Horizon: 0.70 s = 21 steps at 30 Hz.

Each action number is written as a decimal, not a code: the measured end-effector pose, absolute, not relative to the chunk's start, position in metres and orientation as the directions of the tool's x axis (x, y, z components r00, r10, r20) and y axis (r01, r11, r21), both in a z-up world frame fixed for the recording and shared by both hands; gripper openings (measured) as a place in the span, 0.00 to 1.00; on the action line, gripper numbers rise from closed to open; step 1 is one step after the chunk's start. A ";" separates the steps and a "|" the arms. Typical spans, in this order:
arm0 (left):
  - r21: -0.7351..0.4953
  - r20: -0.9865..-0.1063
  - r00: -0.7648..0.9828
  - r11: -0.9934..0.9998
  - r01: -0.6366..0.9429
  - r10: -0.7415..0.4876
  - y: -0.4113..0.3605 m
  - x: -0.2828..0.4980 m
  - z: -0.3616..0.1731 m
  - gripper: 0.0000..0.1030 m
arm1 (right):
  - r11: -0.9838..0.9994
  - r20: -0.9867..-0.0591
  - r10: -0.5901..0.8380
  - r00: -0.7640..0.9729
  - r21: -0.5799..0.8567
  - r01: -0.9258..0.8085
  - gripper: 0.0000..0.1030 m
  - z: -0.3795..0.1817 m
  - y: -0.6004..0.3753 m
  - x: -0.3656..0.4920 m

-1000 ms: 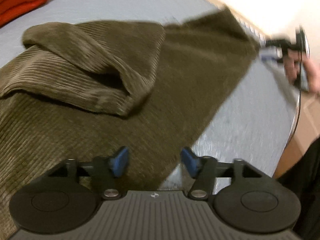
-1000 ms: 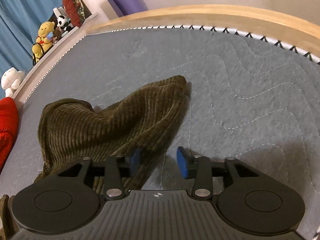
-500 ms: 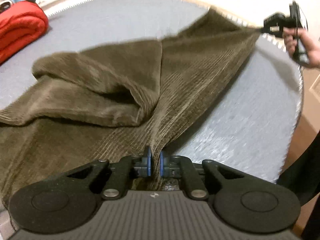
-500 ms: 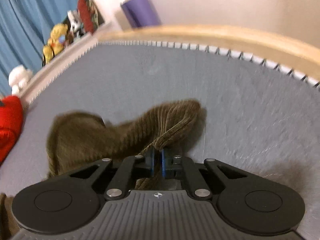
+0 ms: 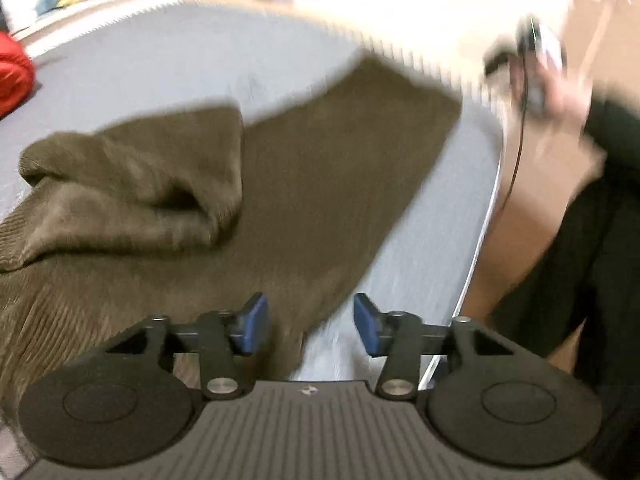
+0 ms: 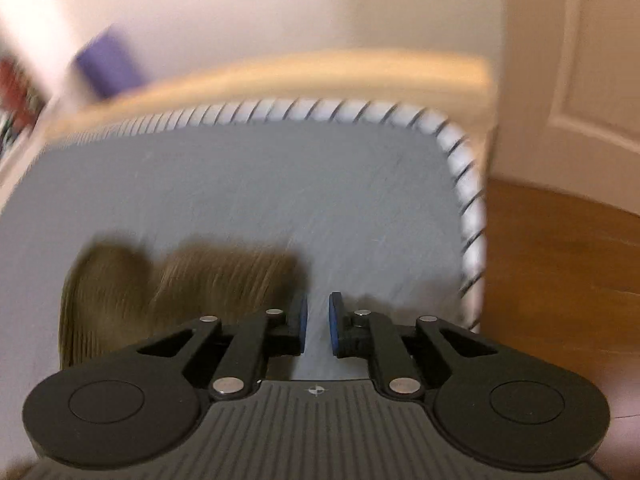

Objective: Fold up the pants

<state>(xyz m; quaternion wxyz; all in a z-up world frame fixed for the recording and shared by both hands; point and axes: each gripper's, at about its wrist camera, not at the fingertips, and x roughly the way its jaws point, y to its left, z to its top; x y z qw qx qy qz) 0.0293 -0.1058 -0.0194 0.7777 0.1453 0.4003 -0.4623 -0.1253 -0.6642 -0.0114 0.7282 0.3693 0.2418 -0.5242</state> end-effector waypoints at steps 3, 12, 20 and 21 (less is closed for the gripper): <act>-0.184 -0.706 0.356 0.644 0.742 -0.612 -0.100 0.056 -0.006 0.60 | 0.270 -0.630 -0.627 0.458 0.376 0.886 0.38 0.004 -0.670 -0.121; -0.051 -0.689 0.636 0.899 0.435 -0.347 -0.052 0.111 0.008 0.63 | 0.572 -0.671 -0.426 0.608 0.321 0.755 0.59 -0.042 -0.705 -0.036; -0.059 -0.670 0.735 0.994 0.088 -0.105 0.034 0.156 0.027 0.66 | 0.695 -0.742 -0.371 0.558 0.177 0.697 0.78 -0.086 -0.714 0.005; -0.063 -0.681 0.728 0.997 0.047 -0.077 0.039 0.160 0.026 0.69 | 0.733 -0.748 -0.387 0.539 0.106 0.672 0.78 -0.086 -0.706 0.013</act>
